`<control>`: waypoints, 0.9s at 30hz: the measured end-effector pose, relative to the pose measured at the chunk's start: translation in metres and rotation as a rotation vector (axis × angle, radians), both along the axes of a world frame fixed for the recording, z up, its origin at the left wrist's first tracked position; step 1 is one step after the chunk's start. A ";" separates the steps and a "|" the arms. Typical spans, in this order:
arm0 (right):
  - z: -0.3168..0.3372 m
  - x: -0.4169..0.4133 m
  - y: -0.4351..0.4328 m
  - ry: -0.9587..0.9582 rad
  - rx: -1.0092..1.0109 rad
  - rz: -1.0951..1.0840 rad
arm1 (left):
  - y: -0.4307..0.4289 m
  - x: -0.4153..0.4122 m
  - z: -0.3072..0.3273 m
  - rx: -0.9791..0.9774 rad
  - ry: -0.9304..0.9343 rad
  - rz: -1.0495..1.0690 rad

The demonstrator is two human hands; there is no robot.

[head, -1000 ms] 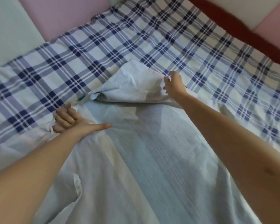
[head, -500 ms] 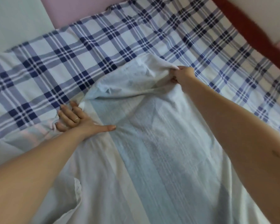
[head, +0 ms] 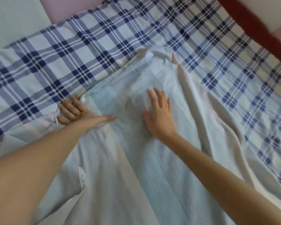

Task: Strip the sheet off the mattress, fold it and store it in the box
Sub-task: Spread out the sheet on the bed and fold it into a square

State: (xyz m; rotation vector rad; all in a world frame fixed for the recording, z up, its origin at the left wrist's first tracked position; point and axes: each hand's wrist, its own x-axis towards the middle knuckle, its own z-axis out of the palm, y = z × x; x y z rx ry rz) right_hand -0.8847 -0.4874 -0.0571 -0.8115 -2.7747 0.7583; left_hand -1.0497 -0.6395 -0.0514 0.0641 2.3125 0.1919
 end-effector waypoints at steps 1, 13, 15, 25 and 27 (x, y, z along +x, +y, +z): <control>-0.007 0.032 -0.033 -0.045 0.121 0.252 | 0.000 -0.001 -0.002 -0.001 0.010 0.004; -0.005 0.200 0.041 -0.695 0.180 -0.630 | 0.000 0.063 -0.003 0.203 0.372 -0.008; -0.005 0.191 -0.010 -0.575 0.180 -0.458 | -0.018 0.114 -0.011 0.316 0.456 -0.211; 0.003 0.246 -0.202 -0.803 -0.196 0.155 | -0.257 0.207 -0.006 0.232 0.395 -0.823; 0.018 0.231 -0.201 -0.897 -0.215 0.177 | -0.285 0.196 0.002 0.291 0.391 -0.705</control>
